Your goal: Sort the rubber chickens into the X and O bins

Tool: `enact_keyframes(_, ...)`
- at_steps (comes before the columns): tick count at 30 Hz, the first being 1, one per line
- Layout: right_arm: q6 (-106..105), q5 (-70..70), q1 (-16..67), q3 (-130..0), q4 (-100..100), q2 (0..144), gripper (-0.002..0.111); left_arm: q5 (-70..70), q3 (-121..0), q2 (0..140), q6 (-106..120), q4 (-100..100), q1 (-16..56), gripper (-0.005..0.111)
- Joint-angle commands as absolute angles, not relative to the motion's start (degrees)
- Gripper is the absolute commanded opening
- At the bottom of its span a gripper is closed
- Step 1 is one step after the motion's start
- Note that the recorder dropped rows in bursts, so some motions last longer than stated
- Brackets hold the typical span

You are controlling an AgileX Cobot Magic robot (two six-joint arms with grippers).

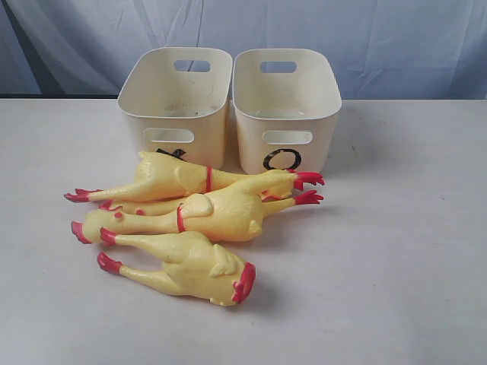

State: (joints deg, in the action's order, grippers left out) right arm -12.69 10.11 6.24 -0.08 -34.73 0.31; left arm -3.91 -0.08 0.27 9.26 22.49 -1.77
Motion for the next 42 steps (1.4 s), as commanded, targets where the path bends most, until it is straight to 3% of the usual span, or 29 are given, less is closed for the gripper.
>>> enact_keyframes(1,-12.74,9.71,6.44,0.00,-34.64,0.00,0.000,-6.47,0.00,0.00,8.94,34.74,-1.45,0.000)
enact_keyframes(13,-12.74,9.71,6.44,0.00,-34.64,0.00,0.000,2.98,-5.53,0.00,9.62,34.34,-1.45,0.000)
enact_keyframes(29,-12.74,9.71,6.44,0.00,-34.64,0.00,0.000,26.68,-19.49,0.00,10.98,32.84,-1.45,0.000)
enact_keyframes(42,-12.74,9.71,6.44,0.00,-34.64,0.00,0.000,34.44,-23.51,0.00,12.04,35.82,-1.45,0.000)
